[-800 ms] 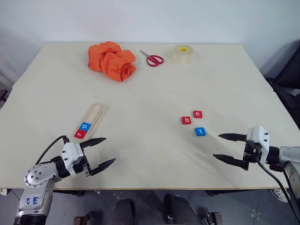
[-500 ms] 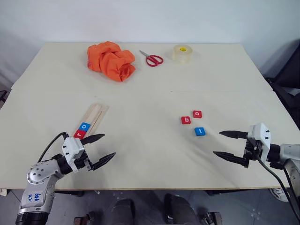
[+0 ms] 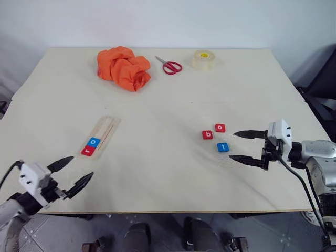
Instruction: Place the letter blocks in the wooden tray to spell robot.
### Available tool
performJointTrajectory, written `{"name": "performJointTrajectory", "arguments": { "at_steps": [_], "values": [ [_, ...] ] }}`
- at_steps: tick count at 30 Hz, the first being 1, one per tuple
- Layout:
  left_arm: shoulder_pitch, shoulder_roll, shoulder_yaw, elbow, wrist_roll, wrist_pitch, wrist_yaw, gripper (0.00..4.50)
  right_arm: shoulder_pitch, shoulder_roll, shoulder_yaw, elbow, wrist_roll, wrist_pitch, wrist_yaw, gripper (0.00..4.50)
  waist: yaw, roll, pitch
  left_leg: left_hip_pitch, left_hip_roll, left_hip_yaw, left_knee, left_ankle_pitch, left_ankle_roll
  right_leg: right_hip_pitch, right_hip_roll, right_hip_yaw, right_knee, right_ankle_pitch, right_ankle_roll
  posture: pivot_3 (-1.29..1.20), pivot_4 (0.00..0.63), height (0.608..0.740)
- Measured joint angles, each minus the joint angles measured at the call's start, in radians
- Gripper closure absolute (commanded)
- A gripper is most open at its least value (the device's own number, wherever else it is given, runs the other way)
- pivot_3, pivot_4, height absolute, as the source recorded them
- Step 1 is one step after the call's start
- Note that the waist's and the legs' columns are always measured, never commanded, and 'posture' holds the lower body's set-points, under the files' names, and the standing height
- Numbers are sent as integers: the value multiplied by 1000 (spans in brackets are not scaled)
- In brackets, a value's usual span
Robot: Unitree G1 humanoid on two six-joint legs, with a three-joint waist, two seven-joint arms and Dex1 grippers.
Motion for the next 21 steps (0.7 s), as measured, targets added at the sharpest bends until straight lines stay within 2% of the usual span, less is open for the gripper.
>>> {"name": "performJointTrajectory", "arguments": {
  "at_steps": [5,9,14,21],
  "values": [
    [36,-6,26,-55,-3,35,25,0,-78,39,40,65,-22,-24,27,13,-3,0,0,0,1,1,0,-1,0,-1,1,1,1,1,1,0,150,740],
    [-16,-5,24,-60,-3,111,94,0,-100,52,47,83,-33,-37,39,13,0,0,0,0,1,1,0,-1,0,-2,1,1,3,1,2,0,150,740],
    [-225,12,-53,-21,11,264,225,0,-109,71,51,85,-37,-38,39,13,1,0,0,0,1,1,2,0,-1,-2,2,1,7,1,2,0,150,740],
    [-377,16,-158,85,69,386,307,0,-92,71,49,70,-38,-25,36,13,-6,0,0,1,1,5,1,0,-2,-5,3,4,11,1,2,0,150,740]
  ]
}}
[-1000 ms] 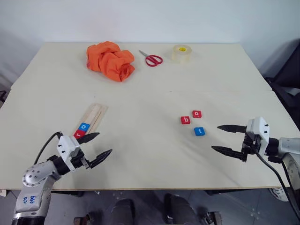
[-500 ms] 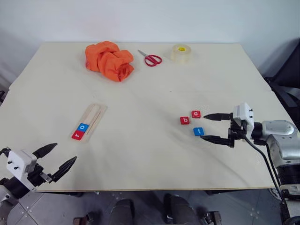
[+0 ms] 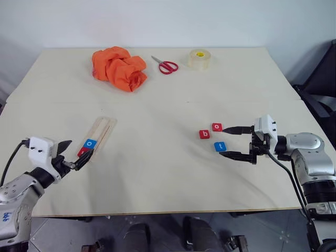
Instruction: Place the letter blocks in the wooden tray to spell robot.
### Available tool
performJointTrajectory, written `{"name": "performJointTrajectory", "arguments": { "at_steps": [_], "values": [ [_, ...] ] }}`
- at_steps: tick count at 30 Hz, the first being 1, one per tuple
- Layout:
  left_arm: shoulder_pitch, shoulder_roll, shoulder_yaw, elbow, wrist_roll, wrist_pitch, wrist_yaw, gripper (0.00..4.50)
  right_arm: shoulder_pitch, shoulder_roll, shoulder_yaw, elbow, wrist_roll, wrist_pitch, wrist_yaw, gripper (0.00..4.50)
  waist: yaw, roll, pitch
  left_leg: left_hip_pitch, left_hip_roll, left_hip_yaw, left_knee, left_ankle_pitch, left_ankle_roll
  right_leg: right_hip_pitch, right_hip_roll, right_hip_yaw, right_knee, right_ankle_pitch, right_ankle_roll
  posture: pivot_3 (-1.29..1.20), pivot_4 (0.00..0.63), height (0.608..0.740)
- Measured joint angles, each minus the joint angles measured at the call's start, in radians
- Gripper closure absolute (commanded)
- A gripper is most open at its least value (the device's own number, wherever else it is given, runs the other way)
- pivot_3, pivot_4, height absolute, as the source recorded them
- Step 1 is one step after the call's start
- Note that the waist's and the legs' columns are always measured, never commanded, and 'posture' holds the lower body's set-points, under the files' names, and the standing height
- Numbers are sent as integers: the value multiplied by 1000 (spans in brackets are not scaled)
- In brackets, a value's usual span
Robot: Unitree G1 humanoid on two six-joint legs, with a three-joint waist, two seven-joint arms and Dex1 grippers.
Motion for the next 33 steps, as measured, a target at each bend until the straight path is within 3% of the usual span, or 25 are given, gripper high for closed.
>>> {"name": "performJointTrajectory", "arguments": {
  "at_steps": [17,22,29,33],
  "values": [
    [-67,-4,-78,82,56,60,19,0,40,-10,-6,-83,2,46,-21,13,5,0,0,2,0,3,1,0,0,-2,0,5,5,0,0,0,150,740],
    [-69,-6,-78,79,71,66,33,1087,38,-10,-6,-83,2,49,-21,0,5,1,0,2,0,4,1,0,0,-2,0,6,5,0,0,0,150,740],
    [-64,-13,-80,97,86,8,21,1098,21,-10,-6,-69,1,46,-21,0,4,1,0,3,0,5,1,0,0,-2,0,7,6,0,0,0,150,740],
    [-33,10,-143,116,101,-173,-156,1098,20,-10,-6,-59,-2,33,-21,0,6,1,0,-1,0,7,1,0,0,-7,-1,8,6,0,0,0,150,740]
  ]
}}
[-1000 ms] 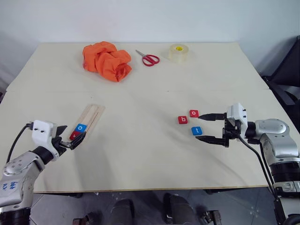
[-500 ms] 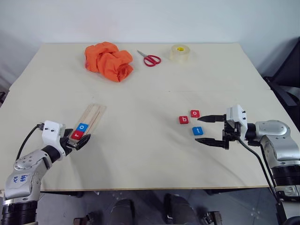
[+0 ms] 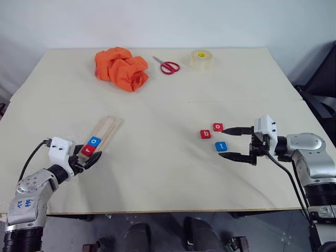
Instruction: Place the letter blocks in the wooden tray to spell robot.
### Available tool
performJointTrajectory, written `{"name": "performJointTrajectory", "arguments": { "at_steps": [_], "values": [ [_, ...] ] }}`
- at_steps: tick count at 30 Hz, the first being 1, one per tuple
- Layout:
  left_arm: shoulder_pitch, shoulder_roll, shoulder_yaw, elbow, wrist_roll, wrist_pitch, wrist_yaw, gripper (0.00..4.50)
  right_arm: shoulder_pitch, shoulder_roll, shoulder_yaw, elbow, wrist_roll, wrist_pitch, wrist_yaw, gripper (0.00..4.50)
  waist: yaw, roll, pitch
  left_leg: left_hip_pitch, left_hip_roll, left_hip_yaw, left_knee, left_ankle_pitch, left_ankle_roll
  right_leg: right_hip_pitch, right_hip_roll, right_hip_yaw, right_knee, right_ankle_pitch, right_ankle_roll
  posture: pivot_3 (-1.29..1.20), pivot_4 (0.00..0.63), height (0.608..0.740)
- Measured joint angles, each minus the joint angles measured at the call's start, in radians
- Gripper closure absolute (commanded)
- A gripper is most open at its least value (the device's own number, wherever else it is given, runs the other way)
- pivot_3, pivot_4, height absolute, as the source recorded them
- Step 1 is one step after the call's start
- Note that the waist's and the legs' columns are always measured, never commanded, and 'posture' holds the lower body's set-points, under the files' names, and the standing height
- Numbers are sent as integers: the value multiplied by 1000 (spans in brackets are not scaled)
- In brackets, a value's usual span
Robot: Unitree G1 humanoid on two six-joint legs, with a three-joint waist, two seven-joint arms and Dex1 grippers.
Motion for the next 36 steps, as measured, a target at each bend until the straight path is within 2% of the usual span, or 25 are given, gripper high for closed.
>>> {"name": "performJointTrajectory", "arguments": {
  "at_steps": [6,11,20,29,32,36],
  "values": [
    [-60,47,-160,-21,9,-148,-275,1098,3,-2,-3,-4,0,-8,0,0,0,0,0,-1,0,2,-1,0,0,-2,1,1,0,0,0,0,150,740],
    [-217,78,-292,12,40,-174,-432,1098,85,-18,-36,-62,6,-7,-15,0,4,0,0,-1,0,3,0,0,0,-2,1,2,0,0,1,0,150,740],
    [-455,-28,-464,202,136,-275,-530,1098,273,-53,-131,-231,51,29,-61,0,7,0,0,-1,0,4,3,0,1,-2,3,4,1,1,2,0,150,740],
    [-516,-72,-523,293,187,-329,-578,1098,380,-63,-204,-329,75,56,-123,0,1,-1,0,-2,0,5,9,-2,3,-2,3,6,2,2,5,0,150,740],
    [-519,-97,-531,307,194,-329,-575,99,399,-63,-206,-340,78,62,-136,0,2,-1,0,-2,0,5,10,-2,4,-2,3,7,2,3,5,0,150,740],
    [-521,-113,-533,324,209,-328,-555,39,405,-63,-207,-353,82,62,-149,0,2,-1,1,-2,0,5,10,-2,4,-2,3,7,3,3,5,0,150,740]
  ]
}}
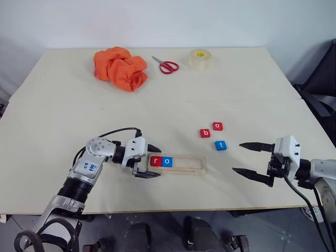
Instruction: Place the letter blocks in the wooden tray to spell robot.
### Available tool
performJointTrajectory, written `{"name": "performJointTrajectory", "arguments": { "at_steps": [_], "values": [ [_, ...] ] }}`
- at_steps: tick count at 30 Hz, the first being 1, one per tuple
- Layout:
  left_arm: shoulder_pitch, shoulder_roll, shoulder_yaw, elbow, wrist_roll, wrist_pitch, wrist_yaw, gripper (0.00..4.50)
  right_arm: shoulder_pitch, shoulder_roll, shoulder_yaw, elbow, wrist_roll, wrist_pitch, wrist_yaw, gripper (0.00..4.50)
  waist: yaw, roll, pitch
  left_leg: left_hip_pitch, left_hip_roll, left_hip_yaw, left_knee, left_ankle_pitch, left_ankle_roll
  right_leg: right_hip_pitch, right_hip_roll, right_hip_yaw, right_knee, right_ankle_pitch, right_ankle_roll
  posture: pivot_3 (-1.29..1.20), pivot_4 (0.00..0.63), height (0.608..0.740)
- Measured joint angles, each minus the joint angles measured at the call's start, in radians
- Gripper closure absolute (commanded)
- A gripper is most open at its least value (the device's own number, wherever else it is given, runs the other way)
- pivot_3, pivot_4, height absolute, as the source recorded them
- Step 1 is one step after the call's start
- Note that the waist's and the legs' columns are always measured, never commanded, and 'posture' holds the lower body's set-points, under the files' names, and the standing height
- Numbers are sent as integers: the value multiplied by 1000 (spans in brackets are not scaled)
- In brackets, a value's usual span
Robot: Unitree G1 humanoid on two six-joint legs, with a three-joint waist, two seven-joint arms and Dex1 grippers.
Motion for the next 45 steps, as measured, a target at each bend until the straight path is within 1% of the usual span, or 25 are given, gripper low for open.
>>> {"name": "performJointTrajectory", "arguments": {
  "at_steps": [5,10,12,14,16,19,21,24,27,40,42,45],
  "values": [
    [22,9,21,-41,-14,16,7,39,4,0,-8,-5,4,4,-19,0,0,0,0,0,0,0,0,0,0,0,0,0,0,0,0,0,150,740],
    [96,65,135,-104,-126,17,-34,39,29,5,-52,-40,26,45,-86,0,-1,0,0,0,0,0,0,0,0,0,0,0,1,0,0,0,150,740],
    [130,76,189,-104,-173,-10,-61,39,31,34,-67,-59,40,84,-143,0,-2,0,0,0,0,0,0,0,0,0,0,0,1,0,0,0,150,740],
    [168,100,251,-72,-230,-55,-123,39,29,86,-68,-91,41,156,-263,0,-5,-1,0,1,1,0,0,0,0,0,0,0,2,-1,-1,0,150,740],
    [181,109,295,-24,-267,-92,-177,39,29,124,-66,-111,40,209,-354,0,-3,-1,0,1,1,0,0,0,0,-1,-1,0,2,-1,-2,0,150,740],
    [204,108,320,17,-302,-129,-245,39,30,141,-64,-165,39,265,-434,0,1,-1,0,0,0,0,0,0,0,0,-1,0,2,-1,-2,0,150,740],
    [208,89,343,57,-341,-142,-276,39,39,153,-49,-220,36,321,-494,0,2,-1,-1,0,0,0,0,0,1,0,-1,0,2,-1,-2,0,150,740],
    [207,84,353,94,-359,-161,-277,39,61,194,-14,-294,46,401,-566,0,-1,-2,-1,0,0,0,0,0,1,-1,-1,0,2,-1,-2,0,150,740],
    [206,83,349,95,-375,-161,-277,39,77,198,-9,-329,47,437,-601,0,-1,-2,-1,0,0,0,0,-1,1,0,-1,0,2,-1,-2,0,150,740],
    [199,83,334,73,-393,-136,-277,39,88,209,13,-393,47,461,-654,0,-2,-2,-1,0,0,-1,0,-1,1,-1,-1,0,2,-1,-2,0,150,740],
    [202,83,334,64,-396,-135,-277,39,65,218,16,-402,53,484,-675,0,-4,-2,-1,0,0,0,0,-1,1,-1,-1,0,2,-1,-2,0,150,740],
    [207,83,330,49,-397,-131,-277,39,-26,281,54,-408,72,551,-747,0,-9,-2,-1,0,1,-1,0,-1,1,-1,0,0,2,-1,-2,0,150,740]
  ]
}}
